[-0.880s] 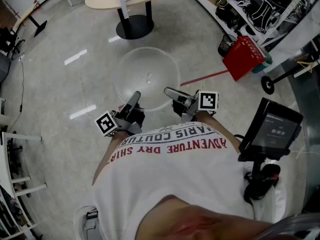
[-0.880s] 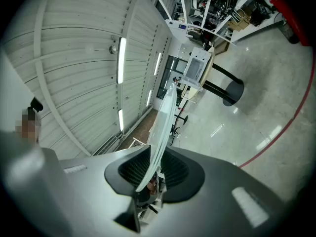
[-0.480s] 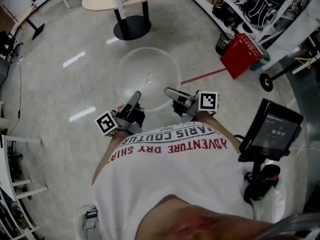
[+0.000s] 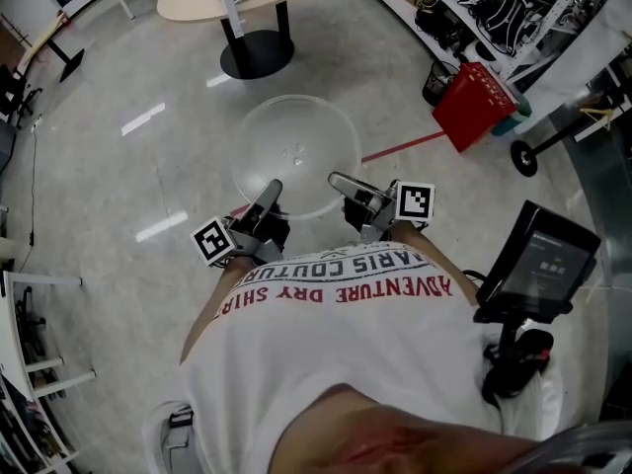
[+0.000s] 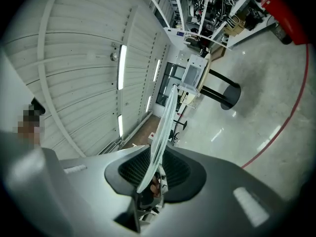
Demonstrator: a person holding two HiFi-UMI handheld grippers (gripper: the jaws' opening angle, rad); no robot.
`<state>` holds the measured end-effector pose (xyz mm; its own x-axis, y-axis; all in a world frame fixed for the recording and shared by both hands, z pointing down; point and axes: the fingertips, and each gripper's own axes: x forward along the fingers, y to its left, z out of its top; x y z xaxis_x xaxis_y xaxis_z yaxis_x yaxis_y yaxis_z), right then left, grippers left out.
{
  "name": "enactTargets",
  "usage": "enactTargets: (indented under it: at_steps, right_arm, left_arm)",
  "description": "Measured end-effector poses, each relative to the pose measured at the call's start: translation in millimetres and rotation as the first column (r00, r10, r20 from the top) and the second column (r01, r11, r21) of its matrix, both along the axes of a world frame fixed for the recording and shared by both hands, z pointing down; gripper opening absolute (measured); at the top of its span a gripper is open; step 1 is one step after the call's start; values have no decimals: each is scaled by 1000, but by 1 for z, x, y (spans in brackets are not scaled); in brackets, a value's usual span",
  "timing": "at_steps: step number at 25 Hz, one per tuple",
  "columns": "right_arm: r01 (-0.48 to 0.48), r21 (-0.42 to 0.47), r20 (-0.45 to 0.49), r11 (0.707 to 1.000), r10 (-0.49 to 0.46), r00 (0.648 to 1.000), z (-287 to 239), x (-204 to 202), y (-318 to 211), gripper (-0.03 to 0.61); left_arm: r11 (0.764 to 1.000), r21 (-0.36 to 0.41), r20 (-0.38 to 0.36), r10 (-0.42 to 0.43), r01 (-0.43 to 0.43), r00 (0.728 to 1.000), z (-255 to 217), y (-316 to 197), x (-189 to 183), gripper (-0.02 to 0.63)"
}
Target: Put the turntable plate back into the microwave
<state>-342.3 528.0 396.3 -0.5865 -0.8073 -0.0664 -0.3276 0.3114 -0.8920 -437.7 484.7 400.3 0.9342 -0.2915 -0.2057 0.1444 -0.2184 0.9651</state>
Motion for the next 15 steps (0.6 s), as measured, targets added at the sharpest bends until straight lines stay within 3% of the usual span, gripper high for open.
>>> enactTargets:
  at_steps: [12,15]
  right_arm:
    - [-63,-55,11,996,63,998,9,16,-5,54]
    - [-73,-62,21,995,74,997,-8,31,-18,54]
  left_arm:
    - [1000,8,-9,23,-23,1000,1,-4,13,26]
    - [999,20,-12,31,-31,999,-18,-17,28,26]
